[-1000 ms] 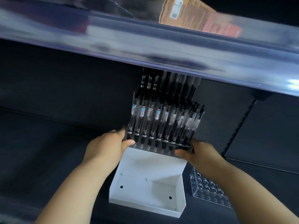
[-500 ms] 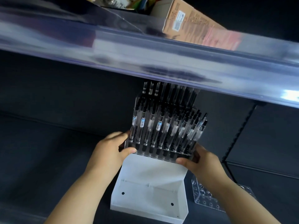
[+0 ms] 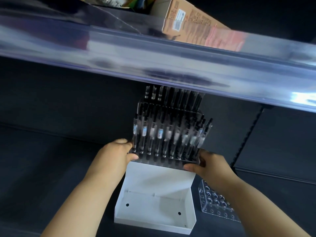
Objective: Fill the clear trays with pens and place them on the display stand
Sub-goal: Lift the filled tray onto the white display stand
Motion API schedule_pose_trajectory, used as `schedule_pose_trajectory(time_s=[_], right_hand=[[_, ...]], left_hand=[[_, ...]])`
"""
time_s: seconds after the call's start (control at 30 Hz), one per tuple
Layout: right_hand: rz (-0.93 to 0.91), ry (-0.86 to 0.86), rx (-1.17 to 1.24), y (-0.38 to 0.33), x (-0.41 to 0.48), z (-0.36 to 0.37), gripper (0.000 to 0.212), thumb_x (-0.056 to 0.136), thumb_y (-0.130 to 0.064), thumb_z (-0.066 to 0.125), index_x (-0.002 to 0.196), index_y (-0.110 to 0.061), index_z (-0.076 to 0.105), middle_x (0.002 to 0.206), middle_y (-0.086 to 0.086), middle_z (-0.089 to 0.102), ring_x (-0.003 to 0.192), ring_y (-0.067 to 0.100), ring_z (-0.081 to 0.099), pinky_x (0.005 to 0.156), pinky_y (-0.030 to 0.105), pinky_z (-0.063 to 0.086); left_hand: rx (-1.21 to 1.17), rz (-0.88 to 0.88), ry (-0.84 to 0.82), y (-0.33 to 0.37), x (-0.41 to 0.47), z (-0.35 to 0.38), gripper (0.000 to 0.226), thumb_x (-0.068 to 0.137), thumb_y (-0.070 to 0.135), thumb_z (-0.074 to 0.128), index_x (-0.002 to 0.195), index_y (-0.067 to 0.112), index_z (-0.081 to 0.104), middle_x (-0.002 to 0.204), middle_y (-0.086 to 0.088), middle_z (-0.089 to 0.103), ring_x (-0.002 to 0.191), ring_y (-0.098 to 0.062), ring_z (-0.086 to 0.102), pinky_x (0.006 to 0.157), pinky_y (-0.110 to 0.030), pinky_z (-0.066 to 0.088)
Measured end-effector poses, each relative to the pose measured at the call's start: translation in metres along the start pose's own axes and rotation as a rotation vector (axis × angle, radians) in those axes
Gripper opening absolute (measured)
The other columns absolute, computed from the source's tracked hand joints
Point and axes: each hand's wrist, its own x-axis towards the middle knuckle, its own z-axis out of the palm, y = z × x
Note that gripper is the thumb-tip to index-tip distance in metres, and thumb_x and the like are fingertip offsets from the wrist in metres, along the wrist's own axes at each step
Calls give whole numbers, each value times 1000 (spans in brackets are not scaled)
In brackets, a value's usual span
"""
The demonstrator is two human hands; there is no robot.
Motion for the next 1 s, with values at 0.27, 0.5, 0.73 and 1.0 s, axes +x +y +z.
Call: schedule_pose_trajectory(time_s=[0.27, 0.5, 0.73, 1.0], right_hand=[[-43, -26, -41, 2, 2, 1, 34, 80, -36, 70, 81, -52, 40, 60, -53, 43, 61, -30, 43, 53, -4, 33], [64, 45, 52, 6, -2, -6, 71, 77, -57, 57, 138, -26, 38, 79, -6, 53, 69, 3, 52, 55, 7, 42], [84, 223, 391, -10, 6, -28, 45, 94, -42, 39, 129, -18, 52, 95, -13, 50, 85, 3, 44, 83, 20, 34], [-5, 272, 309, -8, 7, -27, 26, 98, -23, 43, 91, -46, 55, 93, -7, 55, 80, 4, 50, 76, 17, 36]], left_hand=[[-107, -74, 50, -4, 1, 3, 44, 80, 26, 72, 121, 12, 63, 129, 1, 58, 117, -14, 53, 84, -8, 26], [-146, -98, 57, -4, -3, 2, 47, 79, 27, 73, 124, 21, 61, 130, 3, 58, 113, -15, 57, 85, -15, 34], [-177, -113, 42, -3, -7, 3, 53, 78, 27, 74, 128, 22, 58, 132, 5, 56, 105, -14, 59, 83, -18, 37], [-185, -108, 61, -3, -8, 6, 51, 81, 24, 72, 129, 22, 56, 133, 5, 55, 107, -13, 59, 83, -17, 37]])
